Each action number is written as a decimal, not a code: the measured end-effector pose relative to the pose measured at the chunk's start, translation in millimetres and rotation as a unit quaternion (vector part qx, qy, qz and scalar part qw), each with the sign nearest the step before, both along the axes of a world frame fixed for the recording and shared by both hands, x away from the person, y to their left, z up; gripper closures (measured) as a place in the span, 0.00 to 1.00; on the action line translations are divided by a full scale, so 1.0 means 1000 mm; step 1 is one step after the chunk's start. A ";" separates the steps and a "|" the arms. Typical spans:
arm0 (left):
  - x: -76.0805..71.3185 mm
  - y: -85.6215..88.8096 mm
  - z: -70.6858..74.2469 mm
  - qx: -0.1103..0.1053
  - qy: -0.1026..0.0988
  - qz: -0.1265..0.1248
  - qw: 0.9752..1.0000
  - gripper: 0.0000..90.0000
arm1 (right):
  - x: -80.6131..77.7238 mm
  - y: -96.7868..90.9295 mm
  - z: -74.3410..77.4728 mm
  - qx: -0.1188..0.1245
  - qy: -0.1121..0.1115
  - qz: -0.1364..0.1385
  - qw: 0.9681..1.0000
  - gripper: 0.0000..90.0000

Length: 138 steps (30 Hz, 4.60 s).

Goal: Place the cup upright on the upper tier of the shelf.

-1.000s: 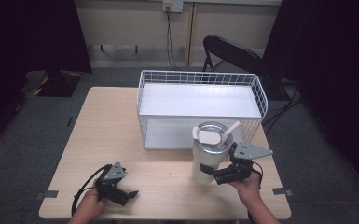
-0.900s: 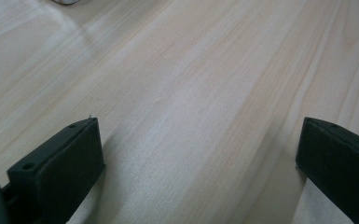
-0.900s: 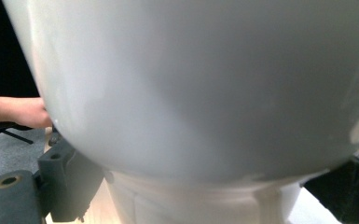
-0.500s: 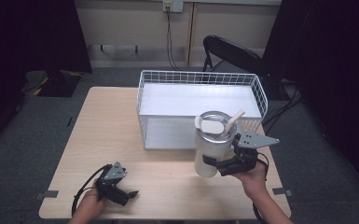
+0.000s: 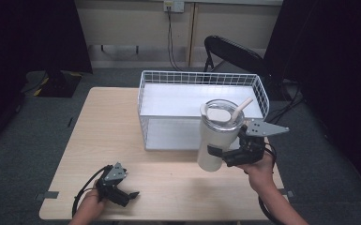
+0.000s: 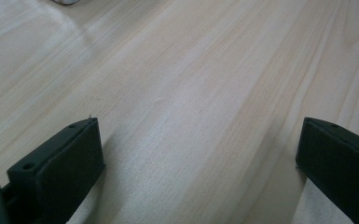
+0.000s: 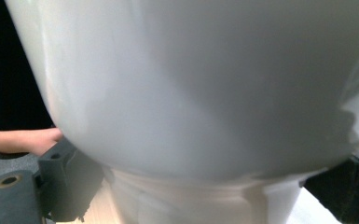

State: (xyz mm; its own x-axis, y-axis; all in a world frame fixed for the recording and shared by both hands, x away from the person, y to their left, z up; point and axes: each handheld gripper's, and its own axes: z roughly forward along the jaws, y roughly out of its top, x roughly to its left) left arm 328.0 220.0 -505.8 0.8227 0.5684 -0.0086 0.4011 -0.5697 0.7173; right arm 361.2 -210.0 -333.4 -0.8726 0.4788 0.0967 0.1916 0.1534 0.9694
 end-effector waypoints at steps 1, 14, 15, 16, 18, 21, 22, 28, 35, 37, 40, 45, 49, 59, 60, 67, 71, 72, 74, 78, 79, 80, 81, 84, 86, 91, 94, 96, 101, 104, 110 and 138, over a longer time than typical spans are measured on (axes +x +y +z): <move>0.000 0.000 0.000 0.002 -0.001 -0.001 1.000 0.00 | 0.001 0.000 0.002 -0.001 -0.001 -0.001 1.000 0.10; 0.000 0.000 0.000 -0.001 0.001 0.000 1.000 0.00 | 0.010 0.003 0.035 -0.004 -0.011 0.001 1.000 0.10; 0.000 0.000 0.000 0.001 0.001 -0.001 1.000 0.00 | 0.010 0.004 0.037 -0.005 -0.011 0.001 1.000 0.10; 0.000 0.000 0.000 0.001 0.001 -0.002 1.000 0.00 | 0.011 0.005 0.040 -0.005 -0.011 0.002 1.000 0.10; 0.000 0.000 0.000 -0.001 0.001 0.000 1.000 0.00 | 0.012 0.006 0.045 -0.006 -0.014 0.003 1.000 0.10; 0.000 0.000 0.000 0.001 0.001 -0.002 1.000 0.00 | 0.013 0.008 0.051 -0.008 -0.012 0.003 1.000 0.10; 0.000 0.000 0.000 0.001 0.001 -0.002 1.000 0.00 | 0.014 0.009 0.053 -0.008 -0.012 0.004 1.000 0.10; 0.000 0.000 0.000 0.001 0.001 -0.002 1.000 0.00 | 0.018 0.009 0.063 -0.004 -0.011 -0.003 1.000 0.10; 0.000 0.000 0.000 -0.001 0.001 0.000 1.000 0.00 | 0.024 0.010 0.072 -0.004 -0.016 -0.013 1.000 0.10; 0.000 0.000 0.000 -0.001 0.001 0.000 1.000 0.00 | 0.026 0.010 0.074 -0.002 -0.016 -0.016 1.000 0.10; 0.000 0.000 0.000 0.002 -0.002 0.000 1.000 0.00 | 0.030 0.011 0.077 -0.004 -0.017 -0.022 1.000 0.10; 0.000 0.000 0.000 0.001 -0.002 0.000 1.000 0.00 | 0.038 0.009 0.082 0.003 -0.021 -0.036 0.999 0.10; 0.000 0.000 0.000 0.001 -0.002 0.000 1.000 0.00 | 0.046 0.009 0.085 0.005 -0.024 -0.052 0.998 0.10; 0.000 0.000 0.000 0.001 -0.002 -0.001 1.000 0.00 | 0.064 0.009 0.092 0.001 -0.031 -0.095 0.995 0.10; 0.000 0.000 0.000 0.001 -0.002 0.000 1.000 0.00 | 0.065 0.009 0.093 0.002 -0.031 -0.098 0.995 0.10; 0.000 0.000 0.000 0.001 -0.002 -0.001 1.000 0.00 | 0.077 0.015 0.094 -0.009 -0.036 -0.123 0.992 0.10; 0.000 0.000 0.001 0.002 0.000 -0.001 1.000 0.00 | 0.082 0.019 0.092 -0.012 -0.038 -0.132 0.990 0.10; 0.000 0.000 0.001 0.002 0.000 -0.001 1.000 0.00 | 0.083 0.020 0.092 -0.011 -0.036 -0.134 0.990 0.10; 0.000 0.000 0.001 0.002 0.000 -0.002 1.000 0.00 | 0.086 0.023 0.091 -0.011 -0.037 -0.136 0.990 0.10; 0.000 0.001 0.001 0.002 0.000 -0.002 1.000 0.00 | 0.092 0.028 0.089 -0.018 -0.040 -0.142 0.989 0.10; 0.000 0.001 0.001 0.002 0.000 -0.002 1.000 0.00 | 0.093 0.029 0.089 -0.018 -0.040 -0.144 0.989 0.10; 0.000 0.001 0.001 0.003 0.000 -0.002 1.000 0.00 | 0.094 0.030 0.089 -0.018 -0.039 -0.145 0.988 0.10; 0.000 0.000 0.001 0.002 0.001 -0.001 1.000 0.00 | 0.096 0.031 0.088 -0.018 -0.041 -0.148 0.988 0.10; 0.000 0.000 0.001 0.002 0.000 -0.002 1.000 0.00 | 0.099 0.033 0.088 -0.017 -0.041 -0.152 0.987 0.10; 0.000 0.000 0.001 0.002 0.000 -0.002 1.000 0.00 | 0.102 0.035 0.085 -0.014 -0.039 -0.157 0.987 0.10; 0.000 0.000 0.001 0.002 0.000 -0.002 1.000 0.00 | 0.107 0.037 0.080 -0.018 -0.039 -0.167 0.985 0.10; 0.000 0.000 0.001 0.003 0.000 -0.002 1.000 0.00 | 0.110 0.037 0.079 -0.021 -0.039 -0.170 0.984 0.10; 0.000 0.000 0.001 0.003 0.000 -0.002 1.000 0.00 | 0.112 0.037 0.078 -0.021 -0.037 -0.174 0.984 0.10; 0.000 0.000 0.001 0.003 0.000 -0.002 1.000 0.00 | 0.117 0.037 0.074 -0.012 -0.035 -0.184 0.982 0.10; 0.000 0.000 0.001 0.003 0.000 -0.002 1.000 0.00 | 0.119 0.037 0.073 -0.009 -0.034 -0.187 0.982 0.10; 0.000 0.000 0.001 0.003 0.000 -0.002 1.000 0.00 | 0.123 0.038 0.073 -0.012 -0.041 -0.191 0.981 0.10; 0.000 0.000 0.001 0.002 0.000 -0.002 1.000 0.00 | 0.123 0.035 0.072 -0.013 -0.039 -0.189 0.981 0.10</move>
State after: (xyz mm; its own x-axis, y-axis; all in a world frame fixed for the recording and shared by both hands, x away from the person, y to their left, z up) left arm 328.3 220.3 -505.2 0.8255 0.5643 -0.0069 0.3984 -0.5740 0.7154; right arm 484.2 -175.0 -261.9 -0.6368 0.7707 0.0206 0.1647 0.1098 0.9802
